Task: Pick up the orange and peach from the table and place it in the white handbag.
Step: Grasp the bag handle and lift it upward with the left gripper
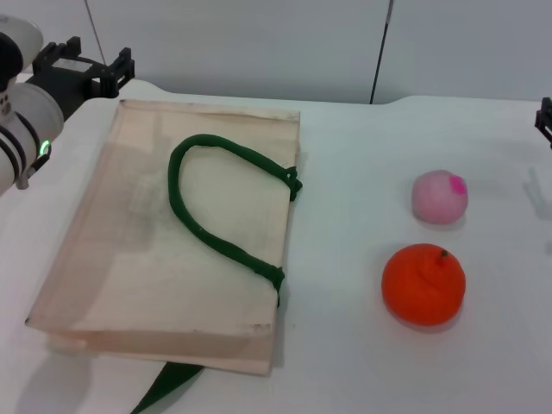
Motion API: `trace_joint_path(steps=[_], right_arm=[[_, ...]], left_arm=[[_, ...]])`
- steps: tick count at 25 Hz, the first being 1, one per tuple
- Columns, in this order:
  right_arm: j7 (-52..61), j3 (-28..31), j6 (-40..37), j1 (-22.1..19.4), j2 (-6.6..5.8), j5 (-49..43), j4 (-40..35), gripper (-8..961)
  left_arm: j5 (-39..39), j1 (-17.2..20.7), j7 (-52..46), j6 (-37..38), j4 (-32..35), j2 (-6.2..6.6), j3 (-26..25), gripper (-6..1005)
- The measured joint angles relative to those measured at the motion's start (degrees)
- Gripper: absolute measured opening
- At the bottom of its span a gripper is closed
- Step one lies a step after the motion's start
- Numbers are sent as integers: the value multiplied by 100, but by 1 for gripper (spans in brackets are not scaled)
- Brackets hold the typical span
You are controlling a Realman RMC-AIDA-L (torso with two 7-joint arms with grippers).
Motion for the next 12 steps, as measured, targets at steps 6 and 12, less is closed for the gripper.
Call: trace_joint_path(steps=[6, 12], right_arm=[[0, 0, 0, 20, 0, 9, 10, 801], [4, 0, -60, 82, 4, 9, 10, 801]], left_arm=[[0, -6, 0, 0, -7, -7, 6, 726], [0, -13, 0, 0, -18, -9, 6, 726]])
